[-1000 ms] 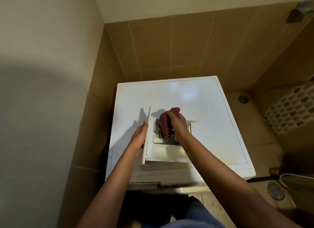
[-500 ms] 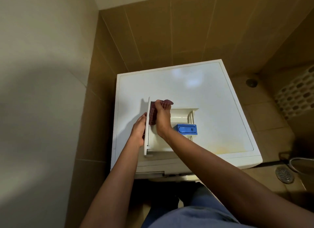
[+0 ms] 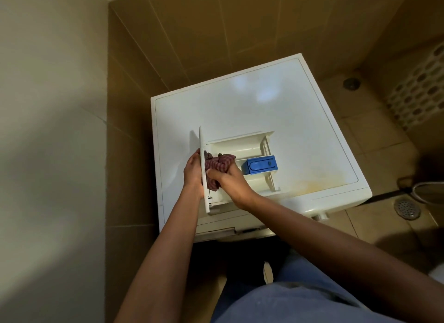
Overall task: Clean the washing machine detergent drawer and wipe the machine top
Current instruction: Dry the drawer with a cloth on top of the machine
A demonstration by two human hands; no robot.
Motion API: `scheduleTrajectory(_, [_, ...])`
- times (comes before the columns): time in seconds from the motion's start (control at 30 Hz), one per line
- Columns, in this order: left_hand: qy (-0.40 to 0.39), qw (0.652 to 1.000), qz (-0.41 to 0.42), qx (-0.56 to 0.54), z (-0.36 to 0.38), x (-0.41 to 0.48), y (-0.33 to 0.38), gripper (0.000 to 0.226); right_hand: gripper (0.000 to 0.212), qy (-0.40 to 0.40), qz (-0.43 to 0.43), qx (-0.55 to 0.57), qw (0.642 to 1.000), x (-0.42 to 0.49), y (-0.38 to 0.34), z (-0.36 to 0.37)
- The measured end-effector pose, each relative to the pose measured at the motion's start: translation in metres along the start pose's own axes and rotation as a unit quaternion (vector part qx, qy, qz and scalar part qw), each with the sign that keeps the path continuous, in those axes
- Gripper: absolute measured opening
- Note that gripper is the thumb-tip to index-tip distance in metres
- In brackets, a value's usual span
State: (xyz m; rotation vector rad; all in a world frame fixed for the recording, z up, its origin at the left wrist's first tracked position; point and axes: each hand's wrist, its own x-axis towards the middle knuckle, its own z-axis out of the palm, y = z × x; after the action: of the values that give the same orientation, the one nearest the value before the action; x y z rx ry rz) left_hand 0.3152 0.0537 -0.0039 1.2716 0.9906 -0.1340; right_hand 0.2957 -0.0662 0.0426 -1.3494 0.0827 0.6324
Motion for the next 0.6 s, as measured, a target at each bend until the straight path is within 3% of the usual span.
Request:
scheduleTrajectory(0.03, [0.001,1.000,-0.003,-0.002,0.000,-0.001,0.000,0.013,0.005,0.016,0.003,0.062,0.998,0.003,-0.003,0.002])
scheduleTrajectory(0.1, [0.000,1.000,-0.009,-0.009,0.002,-0.003,-0.002,0.033,0.021,0.068,0.024,0.154,0.985,0.016,-0.011,0.007])
scheduleTrajectory(0.2, [-0.009,1.000,-0.010,0.001,0.006,-0.007,0.000,0.072,0.036,0.102,0.048,0.127,0.986,0.028,-0.016,0.008])
scheduleTrajectory(0.33, [0.003,1.000,0.007,0.018,0.008,-0.010,0.004,0.072,0.020,0.056,0.050,-0.006,0.997,0.003,-0.006,-0.001])
scheduleTrajectory(0.43, [0.009,1.000,0.001,0.029,0.009,-0.013,0.005,0.080,0.021,0.024,0.063,-0.067,0.995,-0.025,0.007,-0.008])
scheduleTrajectory(0.53, [0.015,0.999,0.009,0.036,0.008,-0.011,0.003,0.087,0.022,-0.001,0.071,-0.083,0.994,-0.031,0.007,-0.014])
scheduleTrajectory(0.6, [0.013,0.999,0.022,0.032,0.008,-0.011,0.000,0.088,0.025,0.007,0.084,-0.007,0.996,-0.018,-0.004,-0.014])
